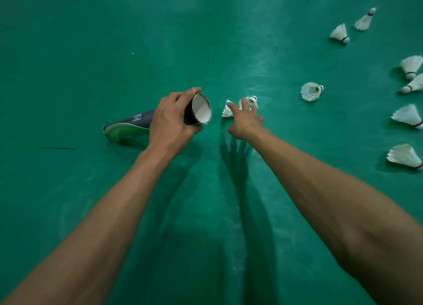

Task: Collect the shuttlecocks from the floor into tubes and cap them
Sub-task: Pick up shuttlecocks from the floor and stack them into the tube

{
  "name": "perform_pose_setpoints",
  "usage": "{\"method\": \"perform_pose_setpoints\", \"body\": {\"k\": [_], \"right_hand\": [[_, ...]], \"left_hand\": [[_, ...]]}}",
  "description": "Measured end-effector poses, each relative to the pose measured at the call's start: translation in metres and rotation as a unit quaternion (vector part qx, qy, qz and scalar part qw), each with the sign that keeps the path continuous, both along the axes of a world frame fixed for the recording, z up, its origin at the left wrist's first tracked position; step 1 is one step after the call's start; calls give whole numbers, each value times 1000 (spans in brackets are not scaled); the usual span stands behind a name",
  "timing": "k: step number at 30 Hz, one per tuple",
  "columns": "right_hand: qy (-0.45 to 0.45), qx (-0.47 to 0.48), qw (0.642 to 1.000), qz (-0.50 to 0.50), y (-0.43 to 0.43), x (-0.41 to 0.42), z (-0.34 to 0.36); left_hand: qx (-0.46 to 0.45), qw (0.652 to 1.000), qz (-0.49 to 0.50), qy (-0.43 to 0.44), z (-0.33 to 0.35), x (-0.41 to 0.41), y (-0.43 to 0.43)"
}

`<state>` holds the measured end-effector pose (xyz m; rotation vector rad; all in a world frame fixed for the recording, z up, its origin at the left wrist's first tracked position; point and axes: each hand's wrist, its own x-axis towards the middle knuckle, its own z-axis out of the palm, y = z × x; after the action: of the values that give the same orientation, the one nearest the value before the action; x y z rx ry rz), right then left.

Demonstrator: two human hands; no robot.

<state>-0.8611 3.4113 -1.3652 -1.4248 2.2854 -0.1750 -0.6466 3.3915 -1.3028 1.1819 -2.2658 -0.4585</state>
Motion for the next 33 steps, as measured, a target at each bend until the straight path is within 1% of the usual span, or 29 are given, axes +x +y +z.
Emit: {"method": "perform_pose_setpoints", "body": {"k": [4,8,10,13,15,18,20,22,23,24,26,28,30,31,33], "right_hand": [[33,-3,997,62,-27,4,-12],[54,38,994,83,-42,4,-37],[70,18,994,83,-45,3,-48],[124,-50,989,68,-47,9,-52],[148,-52,985,67,-47,13,-49],[170,-38,980,97,-46,17,-35],[134,-56,985,96,-46,25,-16],[60,-132,989,42,-43,35,9],[22,-189,982,7,-41,42,25],[-11,-249,968,-21,-37,48,41],[-60,-356,931,-59,-27,57,73],[-98,-438,889,-91,-14,64,105],[-154,-485,856,-89,-1,69,132],[-185,-495,846,-68,7,73,144],[-214,-485,848,-7,19,84,158]], "left_hand": [[4,999,-38,-11,-2,19,7],[12,997,-72,-22,-4,41,11],[22,997,-77,-20,-6,51,9],[29,997,-74,-25,-5,68,3],[23,997,-73,-22,-3,75,-1],[20,998,-66,-13,-2,73,-4],[23,998,-64,-5,0,70,-6],[23,998,-63,8,5,68,-7],[23,998,-62,20,9,68,-7],[25,997,-58,37,13,68,-8],[33,996,-36,73,22,68,-9],[37,994,-6,101,29,66,-12],[41,991,21,124,35,63,-14],[42,990,28,133,38,61,-15],[48,987,28,151,45,57,-13]]}}
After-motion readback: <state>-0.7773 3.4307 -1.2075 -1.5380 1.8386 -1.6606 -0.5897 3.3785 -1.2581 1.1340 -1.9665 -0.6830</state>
